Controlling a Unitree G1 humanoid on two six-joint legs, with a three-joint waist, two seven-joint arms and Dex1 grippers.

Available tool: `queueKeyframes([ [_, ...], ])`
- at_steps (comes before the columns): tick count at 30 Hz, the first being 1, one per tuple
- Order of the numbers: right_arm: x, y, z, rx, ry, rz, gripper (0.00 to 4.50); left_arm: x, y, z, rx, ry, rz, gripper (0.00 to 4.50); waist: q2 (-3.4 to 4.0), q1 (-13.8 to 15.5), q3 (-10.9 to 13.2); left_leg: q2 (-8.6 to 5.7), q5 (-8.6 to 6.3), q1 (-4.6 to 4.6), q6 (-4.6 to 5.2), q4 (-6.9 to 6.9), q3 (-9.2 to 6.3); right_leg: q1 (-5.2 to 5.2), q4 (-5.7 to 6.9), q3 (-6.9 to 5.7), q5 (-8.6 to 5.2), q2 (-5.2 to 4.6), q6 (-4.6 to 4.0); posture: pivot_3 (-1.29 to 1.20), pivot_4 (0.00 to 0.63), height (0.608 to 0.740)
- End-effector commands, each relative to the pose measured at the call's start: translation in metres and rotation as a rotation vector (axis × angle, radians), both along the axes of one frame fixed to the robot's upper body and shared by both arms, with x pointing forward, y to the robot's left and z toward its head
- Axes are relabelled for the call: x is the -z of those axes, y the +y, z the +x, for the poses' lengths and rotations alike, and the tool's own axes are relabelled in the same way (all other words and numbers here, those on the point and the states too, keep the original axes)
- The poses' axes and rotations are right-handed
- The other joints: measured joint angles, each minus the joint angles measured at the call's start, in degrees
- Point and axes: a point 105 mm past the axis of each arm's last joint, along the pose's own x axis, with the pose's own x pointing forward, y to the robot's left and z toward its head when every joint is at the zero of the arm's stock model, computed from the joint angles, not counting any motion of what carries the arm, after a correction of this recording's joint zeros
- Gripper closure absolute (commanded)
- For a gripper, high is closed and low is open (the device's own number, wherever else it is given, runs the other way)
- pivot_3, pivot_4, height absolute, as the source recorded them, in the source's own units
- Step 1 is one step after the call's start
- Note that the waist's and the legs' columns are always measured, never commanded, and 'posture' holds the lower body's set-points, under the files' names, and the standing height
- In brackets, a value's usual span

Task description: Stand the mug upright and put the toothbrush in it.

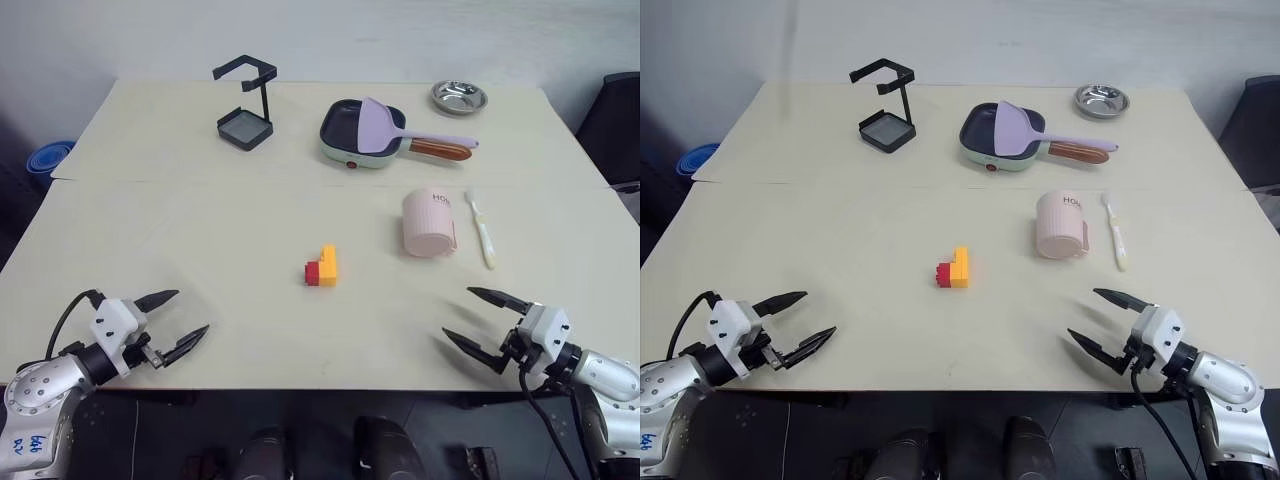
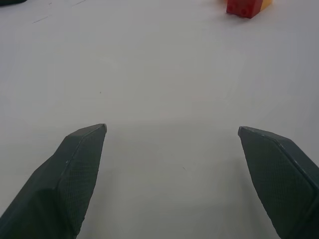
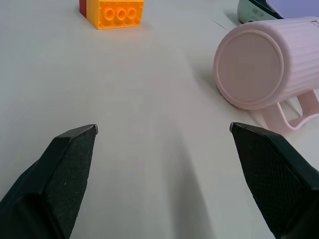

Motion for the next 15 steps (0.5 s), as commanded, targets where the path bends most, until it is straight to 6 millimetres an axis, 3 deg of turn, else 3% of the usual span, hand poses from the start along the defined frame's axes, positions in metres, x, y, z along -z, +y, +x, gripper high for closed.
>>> queueKeyframes([
  [1, -0.009, 0.002, 0.000, 0.012, -0.023, 0.040, 0.04, -0.010, -0.007, 0.002, 0.024, -0.033, 0.003, 0.00, 0.00, 0.00, 0.00, 0.00, 0.00, 0.00, 0.00, 0.00, 0.00, 0.00, 0.00, 0.00, 0.00, 0.00, 0.00, 0.00, 0.150, 0.740],
  [5, -0.016, 0.010, 0.000, -0.024, -0.055, 0.053, 0.04, -0.022, -0.028, 0.008, 0.087, 0.058, -0.052, 0.00, 0.00, 0.11, 0.00, 0.00, 0.00, -0.01, 0.00, 0.01, -0.01, 0.00, 0.02, 0.00, 0.00, -0.02, 0.00, 0.00, 0.150, 0.740],
  [8, -0.040, 0.023, -0.004, -0.095, -0.184, 0.132, 0.04, -0.042, -0.061, 0.023, 0.196, 0.030, -0.037, 0.00, 0.00, 0.68, 0.00, -0.05, 0.05, 0.00, 0.03, 0.05, -0.04, 0.02, 0.08, 0.00, 0.00, 0.00, 0.01, 0.00, 0.150, 0.740],
  [10, -0.045, 0.032, -0.009, -0.168, -0.182, 0.148, 0.04, -0.052, -0.090, 0.040, 0.252, 0.033, -0.071, 0.00, 0.07, 1.27, -0.02, -0.08, 0.07, 0.02, 0.02, 0.07, -0.05, 0.05, 0.11, 0.01, 0.02, 0.04, 0.03, 0.00, 0.150, 0.740],
  [15, -0.051, 0.052, -0.016, -0.310, -0.170, 0.137, 0.04, -0.045, -0.148, 0.076, 0.365, 0.072, -0.073, 0.00, 0.07, 1.97, -0.07, -0.17, 0.11, 0.05, 0.08, 0.15, -0.01, 0.14, 0.10, 0.01, 0.06, 0.17, 0.12, 0.00, 0.150, 0.740],
])
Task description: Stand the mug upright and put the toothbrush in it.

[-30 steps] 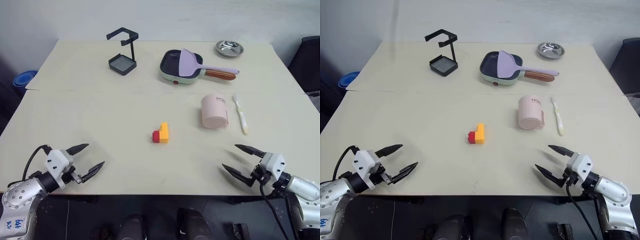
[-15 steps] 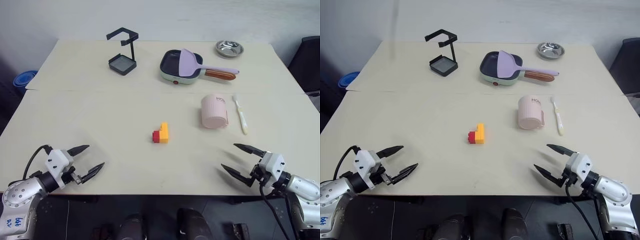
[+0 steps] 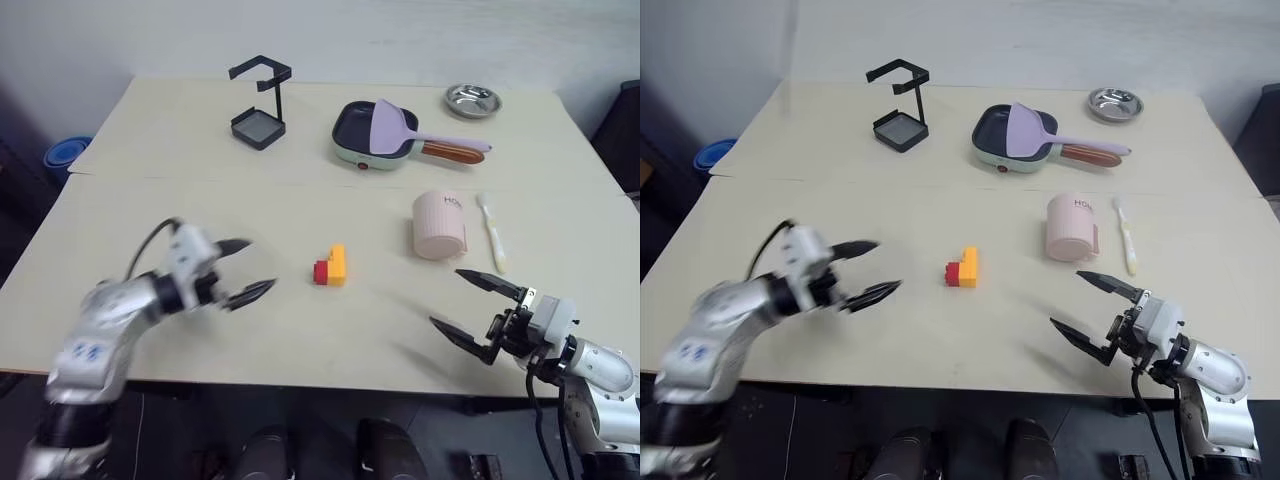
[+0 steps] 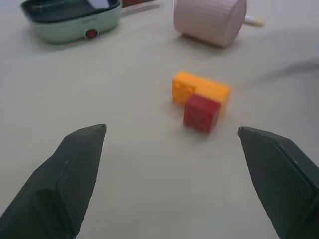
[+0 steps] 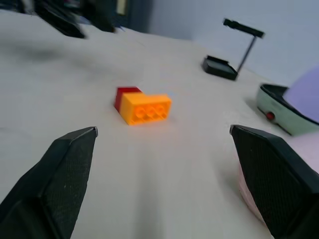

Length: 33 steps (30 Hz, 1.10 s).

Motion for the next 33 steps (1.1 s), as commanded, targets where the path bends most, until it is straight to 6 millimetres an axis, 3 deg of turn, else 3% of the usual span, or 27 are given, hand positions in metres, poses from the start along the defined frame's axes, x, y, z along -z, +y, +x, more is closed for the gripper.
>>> queueKeyframes([
  [1, -0.013, 0.012, -0.008, -0.081, -0.023, -0.002, 0.04, 0.019, -0.028, 0.014, 0.065, 0.063, 0.012, 0.00, 0.02, 0.02, -0.01, 0.02, 0.00, -0.01, -0.01, 0.00, 0.04, -0.01, -0.03, 0.02, 0.00, 0.06, 0.00, 0.00, 0.150, 0.740],
  [6, -0.020, 0.020, -0.010, -0.080, -0.006, 0.002, 0.04, 0.034, -0.054, 0.031, 0.129, 0.098, 0.032, 0.00, -0.04, -0.34, 0.02, 0.06, 0.03, -0.08, -0.12, 0.02, 0.06, -0.06, -0.12, 0.05, -0.01, 0.41, -0.01, 0.00, 0.150, 0.740],
  [10, -0.027, 0.020, -0.011, -0.045, -0.004, -0.003, 0.00, 0.043, -0.063, 0.037, 0.146, 0.094, 0.059, 0.80, -0.04, -0.25, 0.03, 0.12, 0.06, -0.07, -0.17, 0.04, 0.03, -0.06, -0.10, 0.09, -0.01, 0.44, -0.01, 0.00, 0.150, 0.740],
  [14, -0.031, 0.017, -0.011, -0.009, -0.003, -0.002, 0.00, 0.047, -0.059, 0.033, 0.158, 0.083, 0.075, 1.97, -0.04, -0.10, 0.03, 0.17, 0.06, -0.08, -0.16, 0.05, 0.02, -0.07, -0.10, 0.12, -0.01, 0.42, -0.01, 0.00, 0.150, 0.740],
  [17, -0.030, 0.018, -0.011, -0.006, 0.003, -0.001, 0.00, 0.036, -0.051, 0.034, 0.106, 0.079, -0.046, 2.84, -0.04, -0.08, 0.03, 0.18, 0.06, -0.07, -0.15, 0.05, 0.02, -0.06, -0.10, 0.13, -0.01, 0.42, -0.01, 0.00, 0.150, 0.740],
  [21, -0.029, 0.024, -0.009, -0.039, 0.007, 0.016, 0.00, 0.016, -0.008, 0.031, -0.049, -0.016, -0.168, 3.01, -0.05, -0.60, 0.03, 0.28, 0.06, -0.07, -0.15, 0.05, -0.02, -0.07, -0.07, 0.14, -0.01, 0.39, -0.02, 0.00, 0.150, 0.740],
  [24, -0.024, 0.032, -0.006, -0.100, 0.022, 0.034, 0.00, 0.017, 0.059, 0.023, -0.331, -0.066, -0.142, 3.01, -0.05, -1.04, 0.03, 0.32, 0.06, -0.04, -0.15, 0.05, -0.01, -0.07, -0.06, 0.14, -0.01, 0.40, -0.02, 0.00, 0.150, 0.740],
  [25, -0.023, 0.033, -0.005, -0.115, 0.026, 0.037, 0.00, 0.018, 0.073, 0.020, -0.394, -0.071, -0.127, 3.01, -0.05, -1.37, 0.03, 0.36, 0.06, -0.01, -0.16, 0.04, 0.00, -0.07, -0.06, 0.15, -0.01, 0.41, -0.02, 0.00, 0.150, 0.740],
  [28, -0.020, 0.044, -0.004, -0.198, 0.044, 0.064, 0.00, 0.024, 0.134, -0.003, -0.665, -0.061, -0.066, 3.01, -0.06, -1.20, 0.04, 0.37, 0.05, -0.02, -0.17, 0.02, -0.05, -0.07, -0.05, 0.12, -0.04, 0.36, -0.07, 0.00, 0.150, 0.740],
  [30, -0.021, 0.050, -0.001, -0.227, 0.027, 0.093, 0.00, 0.021, 0.158, -0.020, -0.786, -0.042, -0.081, 3.01, -0.07, -0.87, 0.05, 0.31, 0.03, -0.02, -0.12, 0.02, -0.05, -0.06, -0.06, 0.13, -0.04, 0.27, -0.07, 0.00, 0.150, 0.740],
  [33, -0.018, 0.059, 0.000, -0.257, 0.000, 0.120, 0.00, 0.022, 0.171, -0.034, -0.869, 0.013, -0.096, 3.01, -0.15, 0.09, 0.06, 0.15, 0.04, -0.08, -0.05, 0.03, -0.26, 0.00, -0.05, 0.10, -0.04, -0.02, -0.07, 0.00, 0.150, 0.740],
])
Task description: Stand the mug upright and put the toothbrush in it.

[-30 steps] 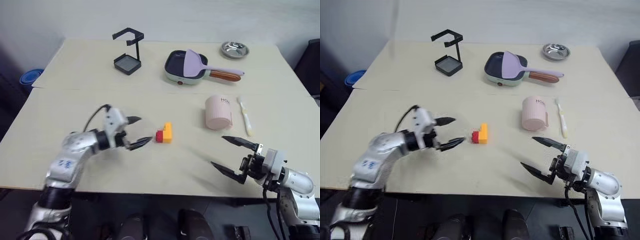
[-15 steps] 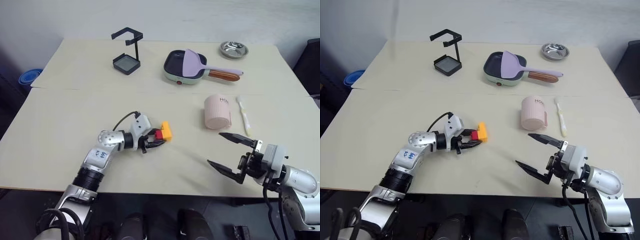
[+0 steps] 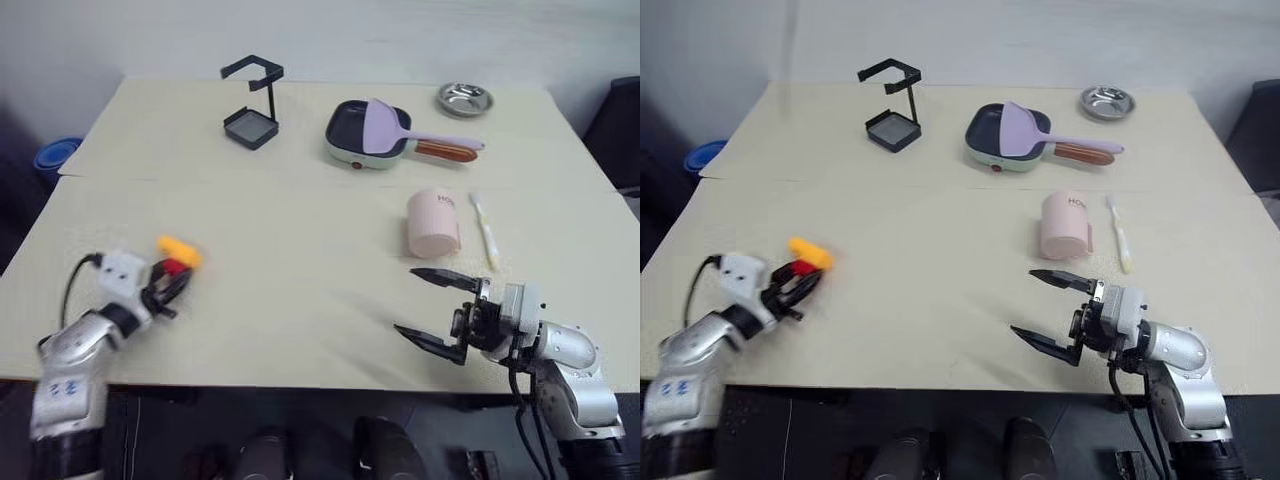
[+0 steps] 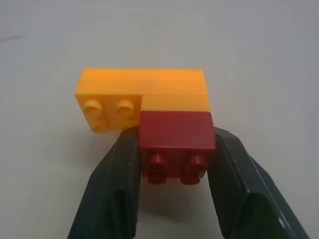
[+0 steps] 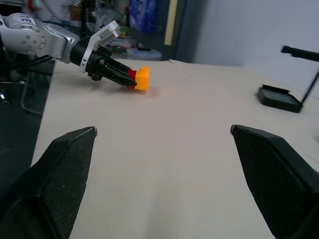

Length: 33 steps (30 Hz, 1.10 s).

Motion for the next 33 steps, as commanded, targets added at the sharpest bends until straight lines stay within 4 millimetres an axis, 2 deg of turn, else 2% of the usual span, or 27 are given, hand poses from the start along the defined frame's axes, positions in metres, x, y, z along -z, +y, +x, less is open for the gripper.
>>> queueKeyframes([
  [1, 0.000, 0.009, -0.004, -0.048, -0.043, 0.037, 0.00, -0.020, 0.009, -0.009, -0.072, -0.023, -0.026, 3.01, 0.00, 0.65, -0.01, -0.06, 0.01, 0.00, 0.01, 0.00, -0.07, 0.01, 0.02, 0.00, 0.00, -0.10, 0.00, 0.00, 0.150, 0.740],
  [2, 0.002, 0.011, -0.004, -0.059, -0.040, 0.039, 0.00, -0.019, 0.014, -0.010, -0.107, -0.011, -0.049, 3.01, 0.00, 0.86, -0.01, -0.09, 0.00, 0.00, 0.00, 0.00, -0.10, 0.06, -0.01, 0.00, 0.00, -0.25, 0.00, 0.00, 0.150, 0.740],
  [4, 0.007, 0.014, -0.005, -0.073, -0.022, 0.045, 0.00, -0.022, 0.016, -0.011, -0.128, -0.013, -0.059, 2.28, 0.00, 0.89, -0.01, -0.12, 0.00, 0.00, 0.00, 0.00, -0.12, 0.08, -0.01, -0.04, 0.00, -0.32, 0.00, 0.00, 0.150, 0.740],
  [7, 0.013, 0.012, -0.002, -0.056, -0.023, 0.034, 0.00, -0.028, 0.011, -0.012, -0.100, -0.003, -0.049, 1.45, -0.01, 0.76, -0.01, -0.10, -0.02, 0.00, -0.03, 0.00, -0.09, 0.06, -0.01, -0.17, 0.00, -0.29, 0.00, 0.00, 0.150, 0.740],
  [10, 0.020, 0.000, 0.002, -0.010, -0.010, 0.018, 0.00, -0.031, 0.011, -0.021, -0.030, 0.042, -0.020, 0.56, -0.01, 0.32, -0.01, -0.06, -0.03, 0.01, -0.06, -0.01, -0.06, 0.05, -0.01, -0.32, 0.00, -0.22, -0.01, 0.00, 0.150, 0.740],
  [12, 0.023, -0.017, 0.003, 0.023, 0.029, -0.005, 0.00, -0.023, 0.020, -0.038, 0.071, 0.150, 0.027, 0.01, 0.00, -0.36, -0.01, -0.07, -0.03, 0.02, -0.07, -0.05, -0.03, 0.03, 0.01, -0.34, -0.03, -0.12, -0.05, 0.00, 0.150, 0.740],
  [14, 0.022, -0.038, 0.003, 0.078, 0.044, -0.031, 0.00, -0.017, 0.031, -0.055, 0.152, 0.239, 0.065, 0.01, 0.04, -0.67, 0.01, -0.07, -0.04, 0.02, -0.08, -0.11, 0.04, -0.03, 0.00, -0.32, -0.05, -0.11, -0.08, 0.00, 0.150, 0.740],
  [16, 0.022, -0.057, 0.004, 0.135, 0.050, -0.064, 0.00, -0.019, 0.036, -0.063, 0.217, 0.256, 0.081, 0.01, 0.05, -0.74, 0.01, -0.03, -0.06, 0.01, -0.08, -0.13, 0.13, -0.08, -0.04, -0.29, -0.06, -0.05, -0.10, 0.00, 0.150, 0.740],
  [17, 0.025, -0.073, 0.004, 0.186, 0.062, -0.089, 0.00, -0.023, 0.029, -0.064, 0.296, 0.240, 0.113, 0.01, 0.06, -0.72, 0.02, -0.02, -0.06, 0.03, -0.08, -0.13, 0.14, -0.09, -0.05, -0.29, -0.07, -0.05, -0.11, 0.00, 0.150, 0.740],
  [19, 0.028, -0.107, 0.005, 0.302, 0.096, -0.108, 0.00, -0.038, 0.000, -0.065, 0.522, 0.117, 0.185, 0.01, 0.05, -0.37, 0.02, -0.01, -0.07, 0.04, -0.09, -0.12, 0.15, -0.10, -0.20, -0.27, -0.08, -0.09, -0.13, 0.00, 0.150, 0.740],
  [21, 0.032, -0.137, 0.005, 0.419, 0.132, -0.105, 0.00, -0.043, -0.022, -0.062, 0.638, 0.051, 0.207, 0.01, 0.06, 0.15, 0.02, -0.07, -0.10, 0.01, -0.06, -0.12, 0.09, -0.07, -0.32, -0.31, -0.07, -0.33, -0.13, 0.00, 0.150, 0.740],
  [23, 0.038, -0.163, 0.002, 0.526, 0.149, -0.128, 0.00, -0.046, -0.045, -0.052, 0.707, 0.018, 0.182, 0.01, 0.08, 0.44, 0.01, -0.09, -0.12, 0.02, -0.05, -0.12, 0.07, -0.01, -0.36, -0.20, -0.05, -0.48, -0.10, 0.00, 0.150, 0.740],
  [26, 0.041, -0.186, -0.002, 0.638, 0.137, -0.132, 0.00, -0.054, -0.070, -0.043, 0.774, -0.046, 0.129, 0.01, 0.12, 0.01, 0.00, -0.02, -0.12, 0.05, -0.08, -0.13, 0.09, 0.02, -0.34, -0.12, -0.04, -0.37, -0.08, 0.00, 0.150, 0.740],
  [28, 0.044, -0.214, -0.015, 0.754, 0.125, -0.158, 0.00, -0.059, -0.096, -0.031, 0.843, -0.116, 0.086, 0.01, 0.19, -0.36, -0.03, -0.01, -0.08, 0.07, -0.11, -0.14, 0.14, 0.02, -0.08, -0.24, -0.04, -0.21, -0.08, 0.00, 0.150, 0.740],
  [30, 0.046, -0.227, -0.025, 0.806, 0.117, -0.168, 0.00, -0.057, -0.112, -0.024, 0.890, -0.132, 0.052, 0.01, 0.26, -0.37, -0.05, -0.08, -0.05, 0.09, -0.05, -0.13, 0.24, 0.03, -0.06, -0.23, -0.03, -0.04, -0.05, 0.00, 0.150, 0.740],
  [33, 0.041, -0.225, -0.019, 0.813, 0.093, -0.148, 0.00, -0.047, -0.118, -0.015, 0.907, -0.139, 0.068, 0.01, 0.25, -1.18, -0.04, -0.08, -0.01, 0.22, 0.02, -0.12, 0.40, 0.07, -0.04, -0.07, 0.02, 0.00, 0.04, 0.00, 0.150, 0.740],
])
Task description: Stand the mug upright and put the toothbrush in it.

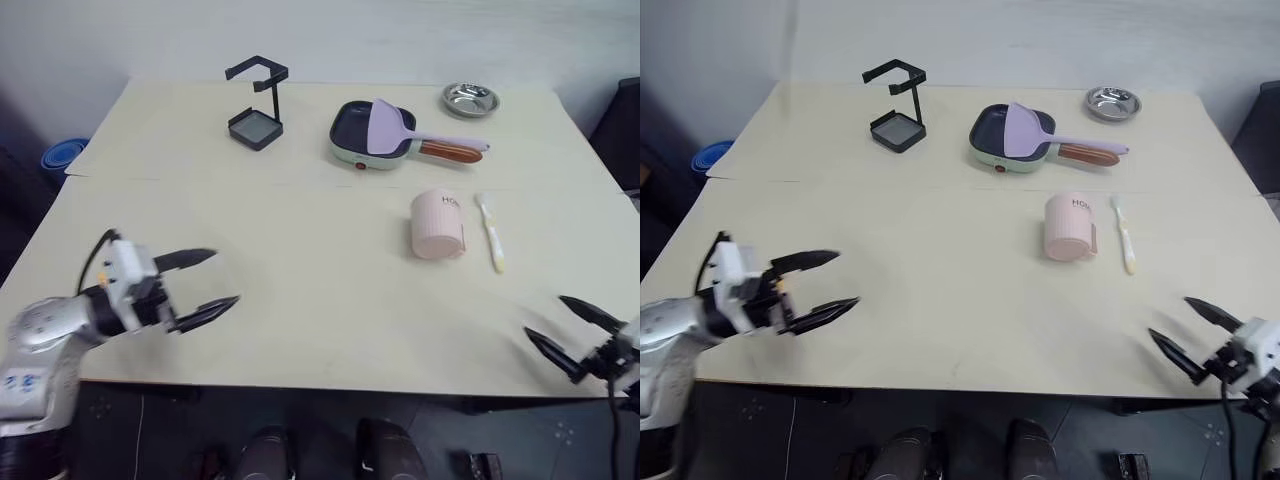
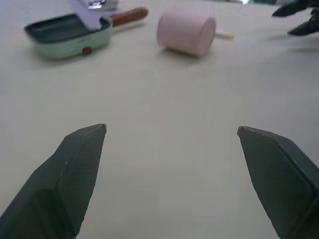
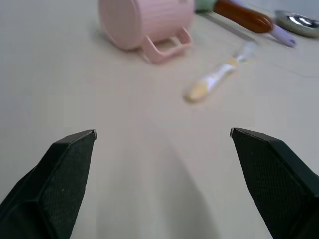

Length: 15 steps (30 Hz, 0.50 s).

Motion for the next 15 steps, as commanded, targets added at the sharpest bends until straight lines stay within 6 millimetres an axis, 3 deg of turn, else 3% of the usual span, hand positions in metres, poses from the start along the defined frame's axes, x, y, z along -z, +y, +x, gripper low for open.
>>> queueKeyframes([
  [1, -0.018, -0.002, 0.006, 0.015, -0.070, -0.023, 0.00, 0.005, -0.002, 0.006, 0.005, -0.039, 0.023, 0.01, -0.02, -1.04, 0.01, 0.05, -0.01, 0.09, -0.01, -0.01, 0.06, 0.04, 0.00, 0.08, 0.00, 0.07, 0.00, 0.00, 0.150, 0.740],
  [3, -0.023, -0.003, 0.028, 0.057, 0.081, -0.015, 0.00, 0.006, -0.004, 0.007, 0.020, -0.029, 0.019, 0.01, 0.00, -1.57, 0.01, 0.10, -0.01, 0.18, -0.04, -0.03, 0.08, 0.07, -0.01, 0.12, 0.00, 0.11, 0.00, 0.00, 0.150, 0.740],
  [6, -0.053, 0.002, 0.073, 0.174, 0.220, 0.005, 0.00, 0.008, -0.008, 0.005, 0.061, 0.004, 0.009, 0.01, 0.16, -2.24, 0.05, 0.14, -0.03, 0.25, -0.07, -0.04, 0.21, -0.01, 0.14, 0.32, -0.02, -0.05, -0.03, 0.00, 0.150, 0.740],
  [10, -0.097, 0.057, 0.109, 0.061, 0.361, 0.084, 0.00, 0.013, -0.011, 0.006, 0.071, 0.012, 0.012, 0.01, 0.35, -1.77, 0.09, 0.22, -0.01, 0.21, -0.20, -0.03, 0.06, -0.16, 0.12, 0.26, -0.15, -0.30, -0.27, 0.00, 0.150, 0.740],
  [15, -0.105, 0.086, 0.132, 0.093, 0.579, 0.148, 0.00, 0.014, -0.015, 0.006, 0.069, 0.003, 0.006, 0.01, 0.34, 0.00, 0.09, 0.25, 0.01, -0.45, -0.29, 0.06, -0.21, -0.58, 0.27, 0.05, -0.20, -0.04, -0.36, 0.00, 0.150, 0.740],
])
